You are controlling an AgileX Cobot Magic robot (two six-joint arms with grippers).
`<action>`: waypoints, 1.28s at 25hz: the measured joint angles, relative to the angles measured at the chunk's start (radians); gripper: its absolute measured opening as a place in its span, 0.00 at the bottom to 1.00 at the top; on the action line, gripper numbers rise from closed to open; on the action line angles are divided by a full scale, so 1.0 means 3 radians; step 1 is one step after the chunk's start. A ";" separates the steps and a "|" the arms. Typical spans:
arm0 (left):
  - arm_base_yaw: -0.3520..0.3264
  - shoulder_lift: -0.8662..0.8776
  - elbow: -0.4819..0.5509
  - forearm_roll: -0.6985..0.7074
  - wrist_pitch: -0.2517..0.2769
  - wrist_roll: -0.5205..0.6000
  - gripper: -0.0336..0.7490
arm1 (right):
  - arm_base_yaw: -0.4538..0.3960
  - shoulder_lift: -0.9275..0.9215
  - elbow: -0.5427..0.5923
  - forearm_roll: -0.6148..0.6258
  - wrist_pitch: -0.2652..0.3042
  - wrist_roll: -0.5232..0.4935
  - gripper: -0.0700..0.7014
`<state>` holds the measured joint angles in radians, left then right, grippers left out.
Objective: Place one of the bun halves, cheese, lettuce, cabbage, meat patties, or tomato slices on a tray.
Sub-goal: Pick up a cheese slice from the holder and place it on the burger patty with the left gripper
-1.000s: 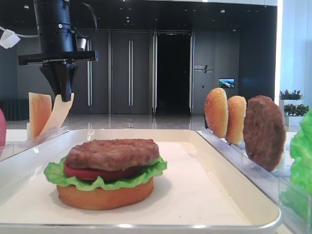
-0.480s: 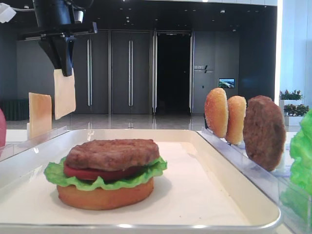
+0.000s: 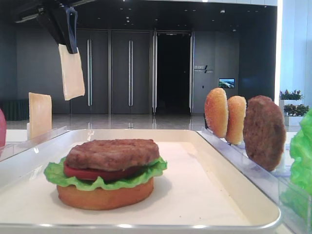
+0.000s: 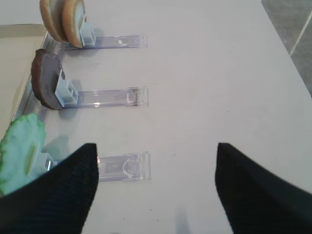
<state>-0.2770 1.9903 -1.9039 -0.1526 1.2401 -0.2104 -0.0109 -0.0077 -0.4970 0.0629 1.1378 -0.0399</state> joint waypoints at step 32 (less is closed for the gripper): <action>-0.0664 -0.1060 0.1641 -0.0786 -0.0711 0.0382 0.07 | 0.0000 0.0000 0.0000 0.0000 0.0000 0.0001 0.75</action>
<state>-0.4761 1.6723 -1.4115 -0.3884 1.0268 -0.0959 -0.0109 -0.0077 -0.4970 0.0629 1.1378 -0.0396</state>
